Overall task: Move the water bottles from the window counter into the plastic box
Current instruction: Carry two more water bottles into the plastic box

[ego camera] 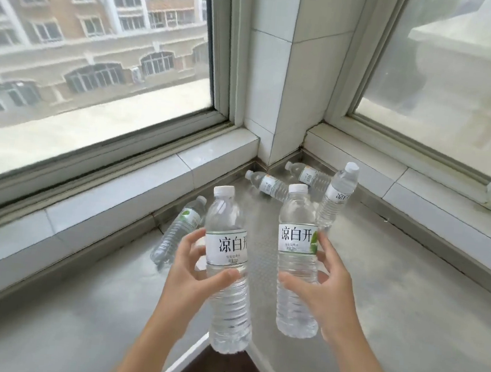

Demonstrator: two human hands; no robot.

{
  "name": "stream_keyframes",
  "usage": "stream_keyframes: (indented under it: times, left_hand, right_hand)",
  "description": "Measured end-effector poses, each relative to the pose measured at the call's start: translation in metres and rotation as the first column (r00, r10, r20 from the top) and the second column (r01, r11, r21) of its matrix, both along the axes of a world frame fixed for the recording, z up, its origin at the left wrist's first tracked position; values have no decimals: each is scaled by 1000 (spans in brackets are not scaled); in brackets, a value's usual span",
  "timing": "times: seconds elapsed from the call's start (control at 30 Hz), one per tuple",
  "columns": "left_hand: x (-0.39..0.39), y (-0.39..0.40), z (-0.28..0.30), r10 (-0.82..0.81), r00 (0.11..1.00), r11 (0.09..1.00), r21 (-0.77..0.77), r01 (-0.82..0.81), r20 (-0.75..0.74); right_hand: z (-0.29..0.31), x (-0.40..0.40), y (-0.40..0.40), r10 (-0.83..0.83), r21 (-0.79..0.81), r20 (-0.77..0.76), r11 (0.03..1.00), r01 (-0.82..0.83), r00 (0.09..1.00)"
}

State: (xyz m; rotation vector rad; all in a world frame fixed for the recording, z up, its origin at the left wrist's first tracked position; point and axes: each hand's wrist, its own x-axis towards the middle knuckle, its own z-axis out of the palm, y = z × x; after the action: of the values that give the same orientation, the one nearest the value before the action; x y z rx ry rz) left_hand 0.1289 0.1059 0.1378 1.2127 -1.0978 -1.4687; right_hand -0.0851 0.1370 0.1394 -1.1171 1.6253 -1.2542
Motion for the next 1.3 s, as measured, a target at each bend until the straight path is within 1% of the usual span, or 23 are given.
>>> stream_keyframes:
  times: [0.13,0.27,0.37,0.5,0.67,0.8,0.87,1.07,1.17,1.3]
  left_hand:
    - [21,47,14,164,986,986,-32,-165,-26]
    - [40,107,15,323,946,946,-29,-324,-41]
    - [53,156,11,433,900,900,-21,-435,-50]
    - [75,225,7,579,812,814,3,-580,-71]
    - [103,308,8,733,667,676,41,-735,-133]
    - [127,372,11,826,554,558,13,-830,-103]
    - [140,407,12,872,480,481,-7,-876,-93]
    - [192,532,15,969,228,221,-79,-972,-99]
    - [217,605,18,988,111,101,-102,-990,-104]
    - [241,702,20,995,-48,-58,-119,-991,-84]
  right_hand:
    - [13,20,19,153,-33,-10,988,-154,988]
    - [28,38,47,326,-55,-2,944,-325,945]
    - [34,56,69,436,-49,26,900,-434,900]
    - [35,92,102,594,-43,45,804,-593,803]
    - [39,150,146,769,-33,69,639,-769,636]
    - [42,204,189,879,-18,96,472,-882,468]
    - [43,234,215,916,-12,99,393,-920,390]
    - [47,326,315,984,16,83,158,-987,159]
    - [46,368,377,996,-2,69,53,-999,53]
    - [41,418,466,988,-27,92,-119,-993,-121]
